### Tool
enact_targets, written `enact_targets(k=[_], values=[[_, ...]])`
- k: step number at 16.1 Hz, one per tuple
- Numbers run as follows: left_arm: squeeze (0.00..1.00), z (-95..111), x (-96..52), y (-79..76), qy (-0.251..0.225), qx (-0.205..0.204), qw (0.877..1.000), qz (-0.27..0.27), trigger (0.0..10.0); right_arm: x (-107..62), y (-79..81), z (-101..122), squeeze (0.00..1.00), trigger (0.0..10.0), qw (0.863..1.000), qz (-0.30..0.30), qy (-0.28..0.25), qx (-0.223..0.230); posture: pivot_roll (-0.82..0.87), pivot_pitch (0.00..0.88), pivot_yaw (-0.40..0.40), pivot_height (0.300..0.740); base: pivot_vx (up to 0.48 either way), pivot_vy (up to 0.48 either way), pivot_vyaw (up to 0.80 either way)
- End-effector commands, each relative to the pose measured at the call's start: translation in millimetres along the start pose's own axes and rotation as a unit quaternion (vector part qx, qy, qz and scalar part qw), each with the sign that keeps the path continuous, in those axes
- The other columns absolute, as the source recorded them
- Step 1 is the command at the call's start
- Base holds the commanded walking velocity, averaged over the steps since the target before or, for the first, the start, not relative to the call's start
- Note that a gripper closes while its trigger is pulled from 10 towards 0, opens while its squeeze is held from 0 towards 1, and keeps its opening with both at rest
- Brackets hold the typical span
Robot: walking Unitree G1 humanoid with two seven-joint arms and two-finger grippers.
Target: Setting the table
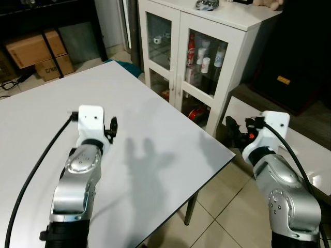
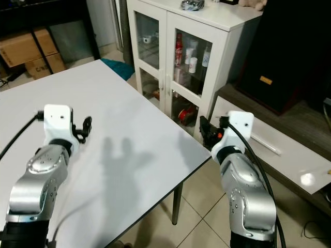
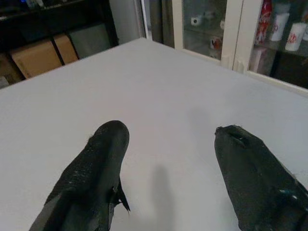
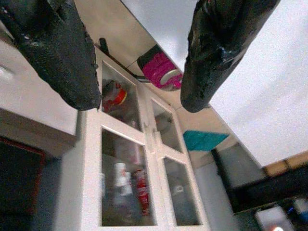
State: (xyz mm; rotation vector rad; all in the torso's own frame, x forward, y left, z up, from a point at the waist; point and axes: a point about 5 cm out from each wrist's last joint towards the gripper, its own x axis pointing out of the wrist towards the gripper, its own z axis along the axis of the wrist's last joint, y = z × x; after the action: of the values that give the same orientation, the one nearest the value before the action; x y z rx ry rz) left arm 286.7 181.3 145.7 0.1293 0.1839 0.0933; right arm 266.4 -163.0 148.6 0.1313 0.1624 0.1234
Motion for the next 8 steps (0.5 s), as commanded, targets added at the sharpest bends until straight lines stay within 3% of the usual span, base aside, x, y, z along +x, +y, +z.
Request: enact_targets(k=[1,2,3,7,8], values=[[1.00,2.5,-0.2,4.4,-0.006,0.002,1.000,0.011,10.0,1.8,5.0,-2.9,0.62,10.0,1.000,0.020,0.005,-0.006,0.06,0.000,0.011,0.740,0.000,0.000,0.00],[1.00,4.8,-1.9,5.0,-0.015,-0.007,1.000,0.005,10.0,1.5,8.0,-3.7,1.00,10.0,0.999,0.033,0.005,-0.022,0.07,0.000,-0.007,0.740,0.000,0.000,0.00],[1.00,6.7,-3.3,4.7,-0.021,-0.005,1.000,0.005,10.0,1.6,8.6,-3.4,1.00,10.0,0.999,0.036,0.003,-0.027,0.08,0.000,-0.014,0.740,0.000,0.000,0.00],[1.00,12.7,-10.2,2.1,-0.066,0.007,0.998,0.008,10.0,4.1,18.2,6.5,1.00,10.0,0.997,0.055,-0.031,-0.047,0.10,0.000,-0.037,0.740,0.000,0.000,0.80],[1.00,13.4,-11.7,0.7,-0.073,-0.002,0.997,0.006,10.0,4.0,19.1,7.1,1.00,10.0,0.995,0.059,-0.032,-0.070,0.10,0.000,-0.039,0.740,0.000,0.000,0.80]])
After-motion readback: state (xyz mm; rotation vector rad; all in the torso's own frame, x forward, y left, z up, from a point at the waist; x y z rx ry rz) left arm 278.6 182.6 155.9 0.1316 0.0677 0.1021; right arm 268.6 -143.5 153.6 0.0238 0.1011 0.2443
